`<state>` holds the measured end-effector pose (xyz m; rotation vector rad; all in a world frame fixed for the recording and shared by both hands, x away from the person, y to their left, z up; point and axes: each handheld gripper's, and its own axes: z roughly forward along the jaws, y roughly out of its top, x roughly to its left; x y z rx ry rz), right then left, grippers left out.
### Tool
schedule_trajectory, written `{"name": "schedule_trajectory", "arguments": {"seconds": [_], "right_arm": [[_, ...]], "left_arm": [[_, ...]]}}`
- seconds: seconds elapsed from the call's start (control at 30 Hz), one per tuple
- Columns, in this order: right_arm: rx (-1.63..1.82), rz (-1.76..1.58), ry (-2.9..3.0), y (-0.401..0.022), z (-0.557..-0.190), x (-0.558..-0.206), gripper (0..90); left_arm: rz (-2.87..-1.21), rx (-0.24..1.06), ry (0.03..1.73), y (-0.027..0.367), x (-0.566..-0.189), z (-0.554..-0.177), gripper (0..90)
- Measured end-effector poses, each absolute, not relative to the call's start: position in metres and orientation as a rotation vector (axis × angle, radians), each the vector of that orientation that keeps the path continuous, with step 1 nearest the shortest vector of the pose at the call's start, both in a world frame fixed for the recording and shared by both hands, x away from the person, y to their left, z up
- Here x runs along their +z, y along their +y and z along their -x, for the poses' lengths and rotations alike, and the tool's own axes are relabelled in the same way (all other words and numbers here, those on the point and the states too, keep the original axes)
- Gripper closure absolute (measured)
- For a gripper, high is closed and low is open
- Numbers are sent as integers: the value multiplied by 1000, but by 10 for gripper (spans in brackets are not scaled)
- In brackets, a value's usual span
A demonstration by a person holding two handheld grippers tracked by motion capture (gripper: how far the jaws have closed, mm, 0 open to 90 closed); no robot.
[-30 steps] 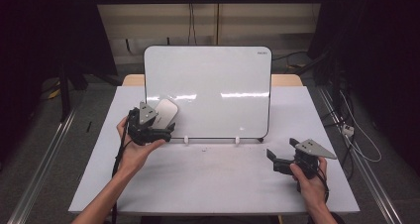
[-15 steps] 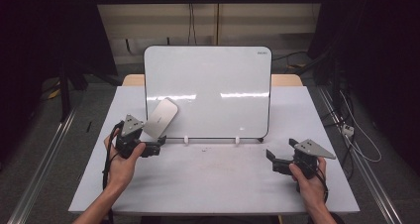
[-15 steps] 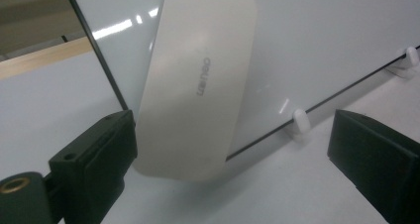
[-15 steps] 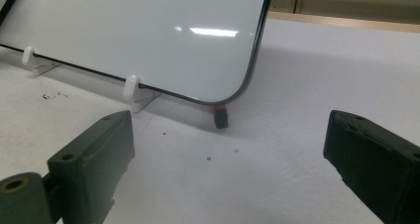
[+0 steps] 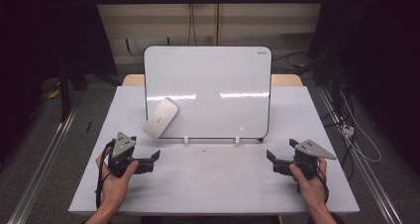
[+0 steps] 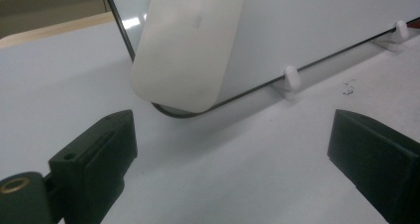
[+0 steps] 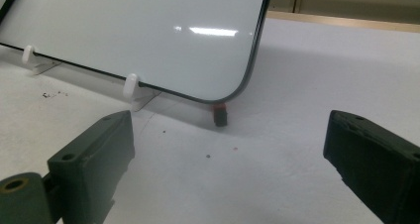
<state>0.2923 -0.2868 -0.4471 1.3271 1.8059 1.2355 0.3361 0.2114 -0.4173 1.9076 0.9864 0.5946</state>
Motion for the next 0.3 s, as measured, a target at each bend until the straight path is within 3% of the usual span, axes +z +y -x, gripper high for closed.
{"name": "schedule_trajectory", "arguments": {"seconds": [0.3], "right_arm": [[1231,-1324,1803,-288,-291,-447,55]], "left_arm": [[-1864,591,1018,220,-419,-334,43]]}}
